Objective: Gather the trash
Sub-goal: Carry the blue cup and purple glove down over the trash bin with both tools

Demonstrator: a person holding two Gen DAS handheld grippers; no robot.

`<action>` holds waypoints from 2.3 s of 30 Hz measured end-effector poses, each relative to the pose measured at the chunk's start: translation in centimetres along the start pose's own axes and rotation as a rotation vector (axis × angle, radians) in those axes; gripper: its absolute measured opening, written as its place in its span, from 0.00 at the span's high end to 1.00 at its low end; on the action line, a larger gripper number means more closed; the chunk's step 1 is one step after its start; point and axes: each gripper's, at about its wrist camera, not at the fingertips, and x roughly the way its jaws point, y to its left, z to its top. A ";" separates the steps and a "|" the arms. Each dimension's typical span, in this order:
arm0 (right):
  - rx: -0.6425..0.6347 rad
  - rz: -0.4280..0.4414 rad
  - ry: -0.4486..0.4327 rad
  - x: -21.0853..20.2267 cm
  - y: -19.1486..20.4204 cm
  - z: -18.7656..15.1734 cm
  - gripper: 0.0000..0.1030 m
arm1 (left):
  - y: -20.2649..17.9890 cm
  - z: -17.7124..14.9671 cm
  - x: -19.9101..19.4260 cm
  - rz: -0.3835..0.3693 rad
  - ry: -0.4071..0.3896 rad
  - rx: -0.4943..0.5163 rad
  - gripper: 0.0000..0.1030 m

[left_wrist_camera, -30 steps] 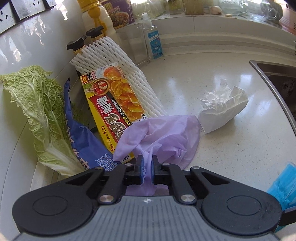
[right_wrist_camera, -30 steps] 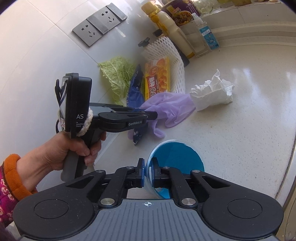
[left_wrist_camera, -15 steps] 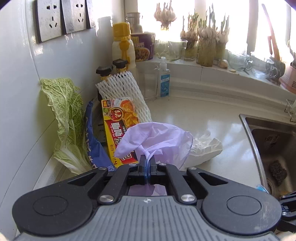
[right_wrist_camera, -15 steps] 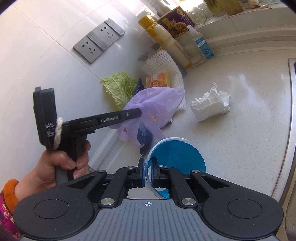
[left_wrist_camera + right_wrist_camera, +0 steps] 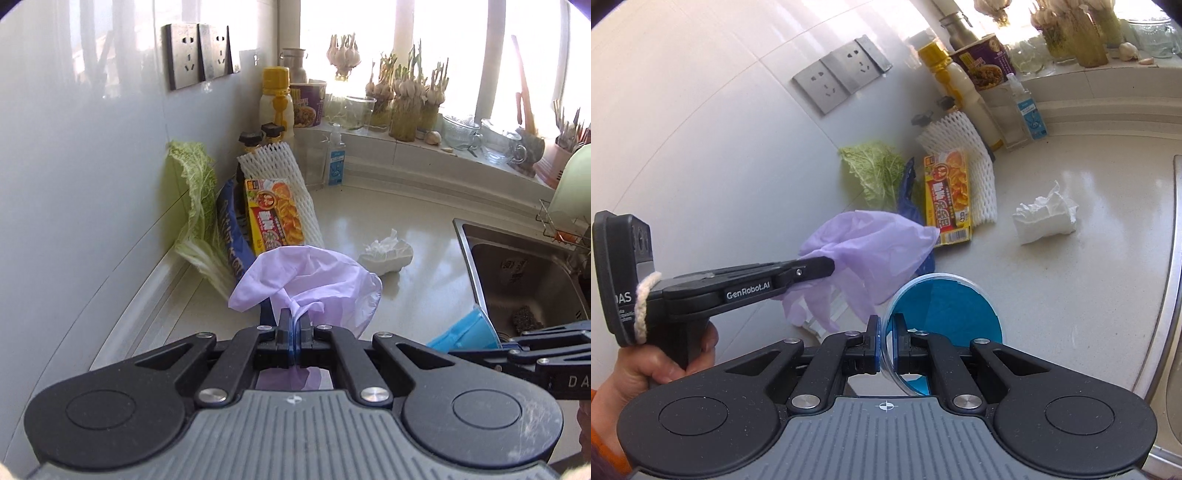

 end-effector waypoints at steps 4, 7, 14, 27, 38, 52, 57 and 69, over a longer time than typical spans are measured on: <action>-0.023 0.002 0.021 0.3 2.3 -1.6 0.95 | 1.7 -2.7 -2.5 0.016 0.034 -0.053 0.99; -0.035 0.007 0.038 0.8 3.9 -3.2 0.95 | 2.9 -4.7 -4.0 0.032 0.054 -0.079 0.99; -0.069 0.010 0.085 1.9 7.3 -6.9 0.95 | 4.6 -9.3 -6.4 0.081 0.105 -0.130 0.99; -0.123 -0.041 0.310 6.7 10.1 -17.9 0.95 | 6.7 -20.3 -7.2 0.174 0.274 -0.217 0.99; -0.086 -0.142 0.491 12.4 7.7 -27.7 0.95 | 6.5 -29.8 -3.5 0.204 0.438 -0.266 0.99; 0.020 -0.262 0.576 17.4 3.5 -33.3 0.94 | 6.6 -34.1 2.3 0.186 0.542 -0.374 0.99; 0.051 -0.281 0.588 18.8 2.3 -34.1 0.94 | 6.4 -35.0 3.0 0.206 0.563 -0.392 0.99; 0.073 -0.299 0.596 19.2 3.5 -33.6 0.92 | 5.4 -36.2 3.7 0.215 0.586 -0.361 0.98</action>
